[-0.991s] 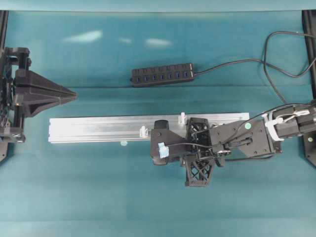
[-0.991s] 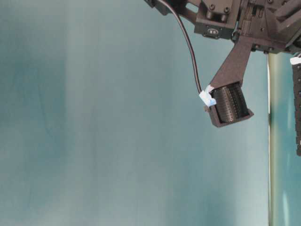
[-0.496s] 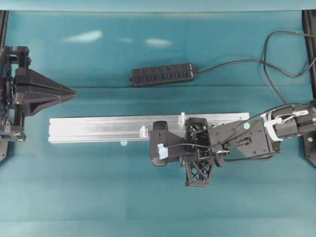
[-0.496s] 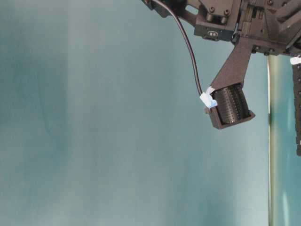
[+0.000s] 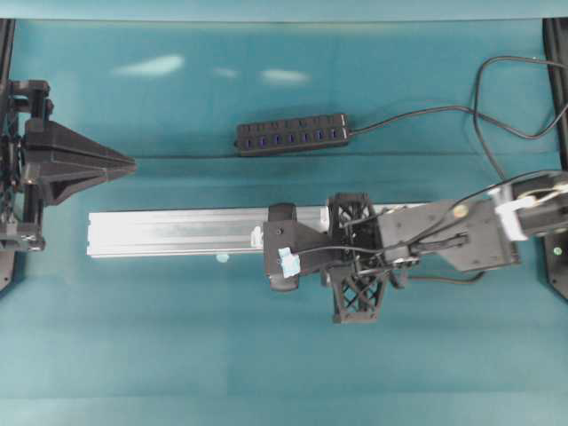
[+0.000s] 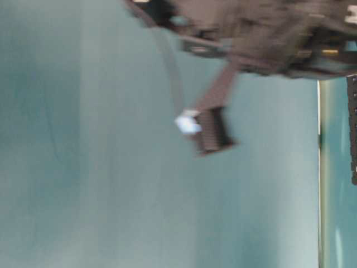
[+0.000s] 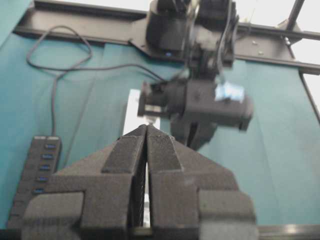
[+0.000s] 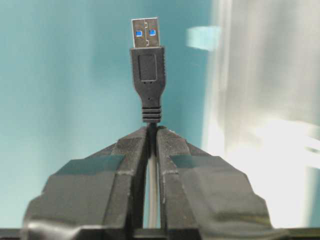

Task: Pass the USB cable through three rings with both arms.
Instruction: 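Lift the plug and thread it through the rightmost white ring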

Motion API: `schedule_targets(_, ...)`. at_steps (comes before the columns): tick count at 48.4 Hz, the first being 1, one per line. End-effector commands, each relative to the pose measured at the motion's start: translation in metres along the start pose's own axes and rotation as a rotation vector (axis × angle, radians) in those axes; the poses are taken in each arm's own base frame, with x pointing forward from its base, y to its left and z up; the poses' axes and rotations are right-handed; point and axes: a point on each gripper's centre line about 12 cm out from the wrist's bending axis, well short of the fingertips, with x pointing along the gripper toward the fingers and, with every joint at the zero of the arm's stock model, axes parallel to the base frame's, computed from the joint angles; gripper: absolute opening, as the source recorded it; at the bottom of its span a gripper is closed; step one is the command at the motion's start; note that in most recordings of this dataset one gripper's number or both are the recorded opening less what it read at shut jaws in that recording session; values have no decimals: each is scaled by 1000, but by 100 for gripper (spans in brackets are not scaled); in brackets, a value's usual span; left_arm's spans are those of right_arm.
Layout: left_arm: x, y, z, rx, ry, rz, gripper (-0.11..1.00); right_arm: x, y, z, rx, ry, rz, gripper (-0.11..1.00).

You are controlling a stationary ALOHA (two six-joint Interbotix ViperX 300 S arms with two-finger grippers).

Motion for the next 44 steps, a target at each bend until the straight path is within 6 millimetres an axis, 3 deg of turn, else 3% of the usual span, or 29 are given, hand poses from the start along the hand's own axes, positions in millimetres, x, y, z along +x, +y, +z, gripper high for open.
schedule_targets(1, 0, 0, 10, 3, -26, 3, 2, -38, -8, 15, -30, -64, -27, -8)
schedule_targets(17, -3, 0, 13, 3, -42, 3, 2, -101, -33, 17, -114, 0, -142, -8)
schedule_targets(30, -6, 0, 15, 3, -48, 1, 2, -124, -44, 4, -129, 60, -203, -8)
schedule_targets(44, -15, 0, 16, 2, -26, 5, 2, -151, -50, -26, -115, 127, -241, -8)
